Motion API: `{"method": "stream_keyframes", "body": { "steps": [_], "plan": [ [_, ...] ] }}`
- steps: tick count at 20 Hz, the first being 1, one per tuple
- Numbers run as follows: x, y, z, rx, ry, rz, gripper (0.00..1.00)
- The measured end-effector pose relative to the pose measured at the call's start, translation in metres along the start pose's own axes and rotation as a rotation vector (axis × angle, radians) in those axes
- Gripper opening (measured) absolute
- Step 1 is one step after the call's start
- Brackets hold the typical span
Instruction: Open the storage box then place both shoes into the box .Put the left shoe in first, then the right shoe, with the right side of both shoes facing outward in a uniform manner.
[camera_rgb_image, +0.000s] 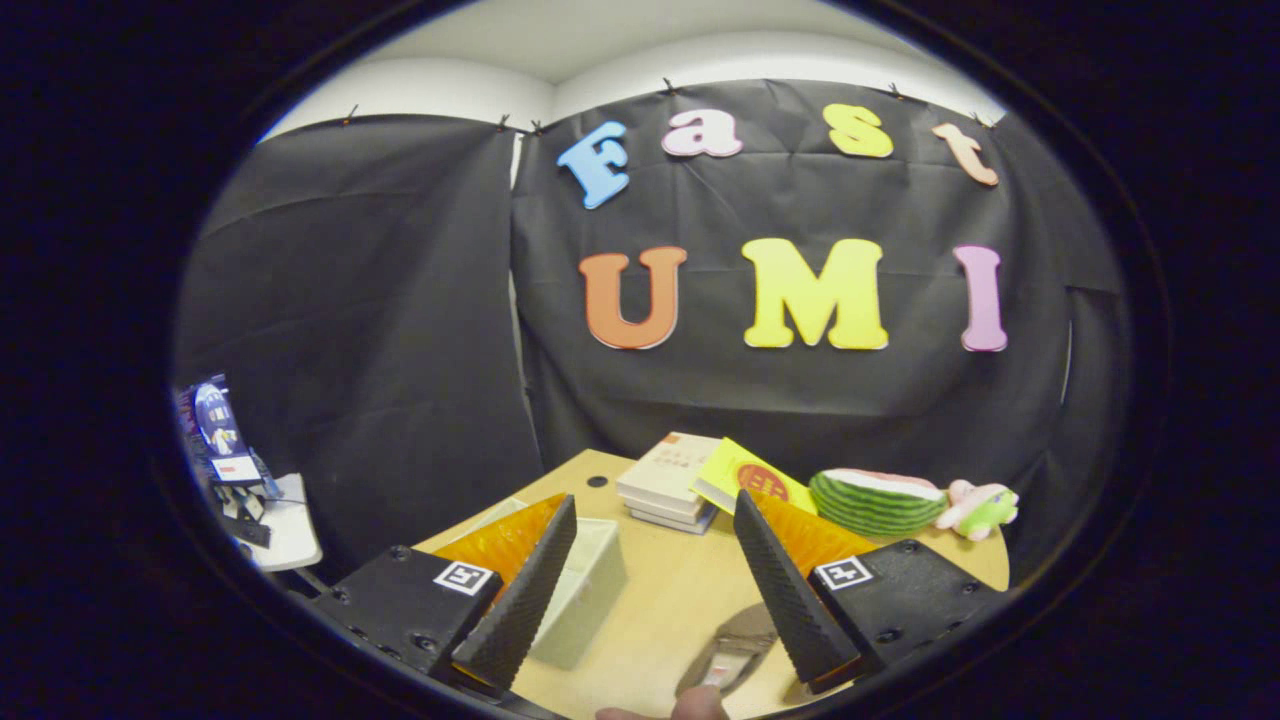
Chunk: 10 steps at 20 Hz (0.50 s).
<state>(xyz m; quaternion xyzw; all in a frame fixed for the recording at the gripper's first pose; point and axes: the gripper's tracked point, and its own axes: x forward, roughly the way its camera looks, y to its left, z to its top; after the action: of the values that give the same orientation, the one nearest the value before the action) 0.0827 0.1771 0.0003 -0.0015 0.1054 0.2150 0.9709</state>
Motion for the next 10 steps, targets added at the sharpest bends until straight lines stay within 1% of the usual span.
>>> {"method": "stream_keyframes", "body": {
  "steps": [4,7,9,10],
  "plan": [
    [-0.019,-0.056,-0.049,0.019,0.109,-0.101,1.00],
    [-0.027,-0.085,-0.091,0.033,0.219,-0.165,1.00],
    [-0.024,-0.097,-0.127,0.054,0.309,-0.181,1.00],
    [-0.022,-0.099,-0.146,0.068,0.363,-0.177,1.00]
  ]
}}
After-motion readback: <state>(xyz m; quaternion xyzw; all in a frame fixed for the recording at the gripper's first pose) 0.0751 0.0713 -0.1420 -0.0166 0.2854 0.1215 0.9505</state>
